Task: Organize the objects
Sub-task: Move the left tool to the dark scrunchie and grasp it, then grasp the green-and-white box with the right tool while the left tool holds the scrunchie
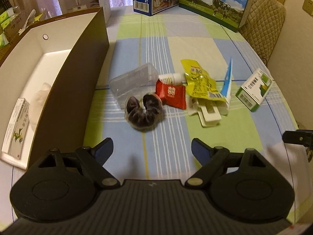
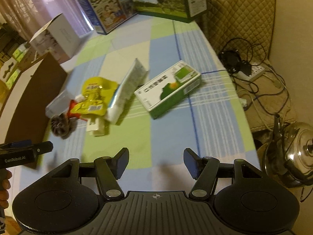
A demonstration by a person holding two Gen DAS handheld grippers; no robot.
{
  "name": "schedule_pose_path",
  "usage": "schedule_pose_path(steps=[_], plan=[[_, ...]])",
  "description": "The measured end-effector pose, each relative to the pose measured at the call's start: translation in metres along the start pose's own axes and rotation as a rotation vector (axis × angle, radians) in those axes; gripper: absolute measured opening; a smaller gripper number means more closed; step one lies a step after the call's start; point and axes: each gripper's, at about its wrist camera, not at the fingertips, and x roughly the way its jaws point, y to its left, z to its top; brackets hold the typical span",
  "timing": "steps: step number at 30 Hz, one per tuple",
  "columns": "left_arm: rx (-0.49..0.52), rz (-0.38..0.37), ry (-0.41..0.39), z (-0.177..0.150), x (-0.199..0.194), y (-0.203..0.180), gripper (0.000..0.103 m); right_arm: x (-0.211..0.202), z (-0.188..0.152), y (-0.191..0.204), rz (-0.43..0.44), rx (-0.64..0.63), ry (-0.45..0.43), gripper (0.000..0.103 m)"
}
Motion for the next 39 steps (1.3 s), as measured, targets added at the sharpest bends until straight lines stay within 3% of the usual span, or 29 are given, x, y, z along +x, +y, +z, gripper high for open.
schedule_pose_path(steps=[18,24,26,27,29,34,39], plan=[[0.009,0.068,0.047,0.042,0.069,0.003,0.077,0.008,0.019,-0.034,-0.054,0.122,-0.020,0.059],[-0.007,0.074,0.071,0.044,0.088,0.008,0.060,0.014,0.034,-0.033,-0.036,0.174,-0.050,0.059],[-0.012,0.053,0.076,0.043,0.092,0.010,0.041,0.017,0.039,-0.032,-0.025,0.196,-0.058,0.059],[-0.014,0.050,0.074,0.042,0.092,0.010,0.040,0.020,0.043,-0.031,-0.019,0.208,-0.061,0.059],[-0.006,0.047,0.057,0.041,0.090,0.011,0.027,0.026,0.050,-0.030,-0.013,0.234,-0.068,0.059],[-0.004,0.053,0.036,0.034,0.076,0.013,0.023,0.048,0.066,-0.029,-0.020,0.314,-0.060,0.060],[-0.039,0.041,0.026,0.026,0.059,0.020,0.023,0.069,0.081,-0.024,-0.065,0.375,-0.072,0.077]])
